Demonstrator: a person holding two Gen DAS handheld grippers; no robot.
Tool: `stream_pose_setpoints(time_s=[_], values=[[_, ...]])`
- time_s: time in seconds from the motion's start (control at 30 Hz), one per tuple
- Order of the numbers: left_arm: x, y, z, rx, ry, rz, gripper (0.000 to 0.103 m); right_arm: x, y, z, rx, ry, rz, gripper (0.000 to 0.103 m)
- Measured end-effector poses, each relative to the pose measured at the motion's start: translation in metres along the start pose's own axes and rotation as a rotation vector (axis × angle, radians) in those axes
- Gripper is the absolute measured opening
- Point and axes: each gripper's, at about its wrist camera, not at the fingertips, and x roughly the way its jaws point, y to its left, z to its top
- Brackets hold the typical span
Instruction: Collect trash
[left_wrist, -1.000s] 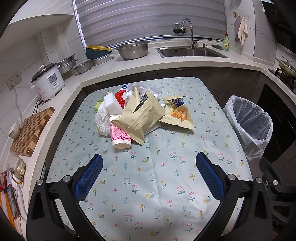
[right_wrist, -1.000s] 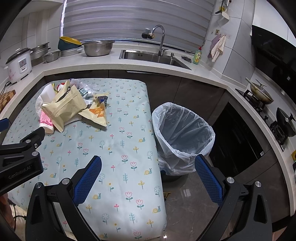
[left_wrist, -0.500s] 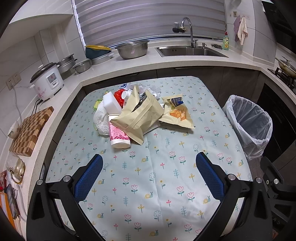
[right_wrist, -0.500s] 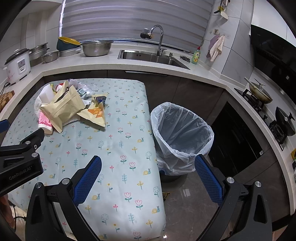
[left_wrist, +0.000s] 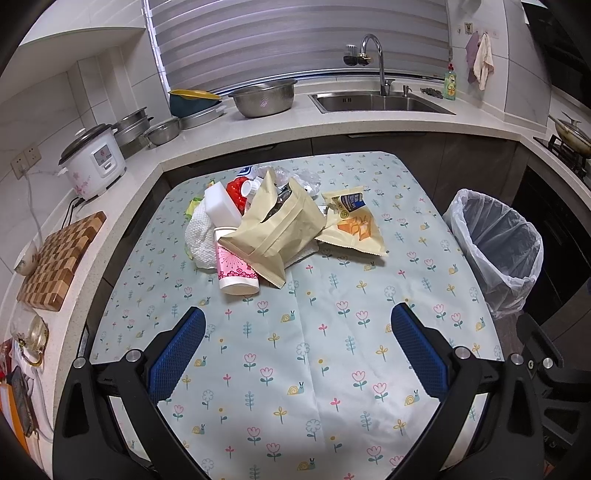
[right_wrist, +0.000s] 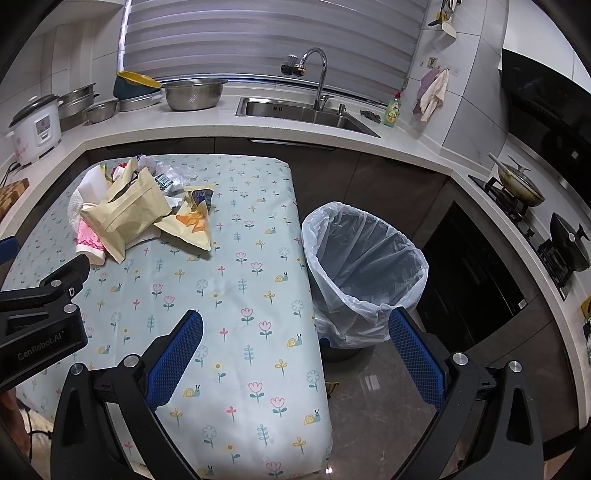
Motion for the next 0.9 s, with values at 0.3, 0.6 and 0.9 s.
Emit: stream_pose_setpoints(time_s=[0.3,0.6,0.9], values=[[-0.0005,-0.0013,0.0002,0.002,-0.003,-0.003,0.096,-0.0008,0.0003,0.0010,0.003,-0.002,-0.002,0.096],[-0.0014,-0.0023,0.0005,0.000,-0.004,-0.005,0.096,-0.0007,0.0012,0.0015,-0.001,-0.002,-0.004,0.096],[-0.0025,-0.0017,0.0003,-0.001,-0.003,-0.008,0.096,-0.0005,0.0009,0.0013,-0.001,-0.001,-0.003,0.096]])
